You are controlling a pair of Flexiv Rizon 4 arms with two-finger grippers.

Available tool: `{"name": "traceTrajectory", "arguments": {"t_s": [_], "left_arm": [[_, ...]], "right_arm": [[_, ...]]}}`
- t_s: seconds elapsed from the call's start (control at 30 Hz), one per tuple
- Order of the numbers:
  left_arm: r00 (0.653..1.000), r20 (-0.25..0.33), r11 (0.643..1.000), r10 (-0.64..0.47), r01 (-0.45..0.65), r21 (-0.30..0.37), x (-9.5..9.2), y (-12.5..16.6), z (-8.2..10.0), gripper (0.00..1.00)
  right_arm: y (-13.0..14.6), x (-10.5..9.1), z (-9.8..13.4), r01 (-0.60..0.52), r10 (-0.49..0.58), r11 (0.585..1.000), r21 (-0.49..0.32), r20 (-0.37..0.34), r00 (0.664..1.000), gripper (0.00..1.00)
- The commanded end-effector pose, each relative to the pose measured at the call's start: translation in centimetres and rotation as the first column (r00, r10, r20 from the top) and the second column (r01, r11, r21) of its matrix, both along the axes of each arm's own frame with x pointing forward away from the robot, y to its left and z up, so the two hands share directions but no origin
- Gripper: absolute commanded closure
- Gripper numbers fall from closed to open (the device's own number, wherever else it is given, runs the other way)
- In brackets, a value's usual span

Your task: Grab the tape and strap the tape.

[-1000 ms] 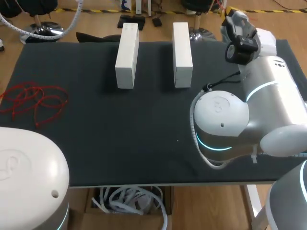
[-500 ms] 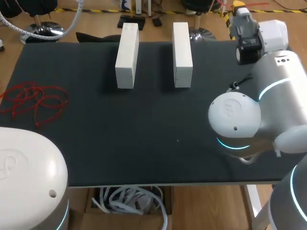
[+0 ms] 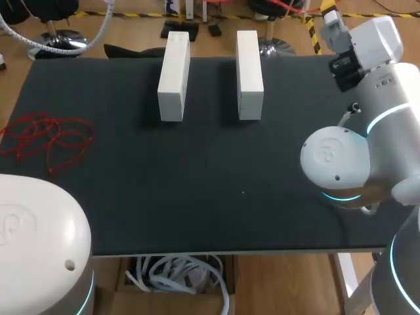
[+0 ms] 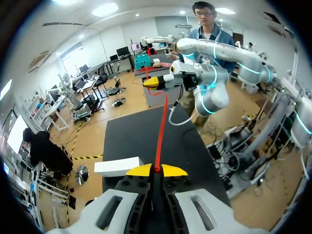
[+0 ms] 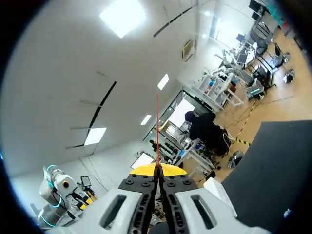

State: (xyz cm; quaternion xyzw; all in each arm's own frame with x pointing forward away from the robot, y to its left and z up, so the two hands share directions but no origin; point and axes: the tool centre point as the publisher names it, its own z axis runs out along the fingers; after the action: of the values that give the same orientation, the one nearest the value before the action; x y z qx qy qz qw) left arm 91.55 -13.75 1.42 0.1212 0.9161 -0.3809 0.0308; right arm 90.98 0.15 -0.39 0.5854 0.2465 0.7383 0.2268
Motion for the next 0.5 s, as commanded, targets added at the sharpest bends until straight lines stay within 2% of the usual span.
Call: {"name": "traceTrajectory", "arguments": {"t_s": [0.03, 0.5], "left_arm": [[1.000, -0.001, 1.000, -0.001, 0.001, 0.004, 0.00, 0.04, 0.10, 1.00], [1.000, -0.001, 1.000, -0.001, 0.001, 0.004, 0.00, 0.04, 0.10, 1.00]], "right_arm": [[0.33, 0.16, 1.48, 0.169, -0.148, 0.956, -0.241, 0.103, 0.984, 1.00], [0.56, 0.05, 1.77, 0.161, -0.138, 0.955, -0.247, 0.109, 0.984, 1.00]]}}
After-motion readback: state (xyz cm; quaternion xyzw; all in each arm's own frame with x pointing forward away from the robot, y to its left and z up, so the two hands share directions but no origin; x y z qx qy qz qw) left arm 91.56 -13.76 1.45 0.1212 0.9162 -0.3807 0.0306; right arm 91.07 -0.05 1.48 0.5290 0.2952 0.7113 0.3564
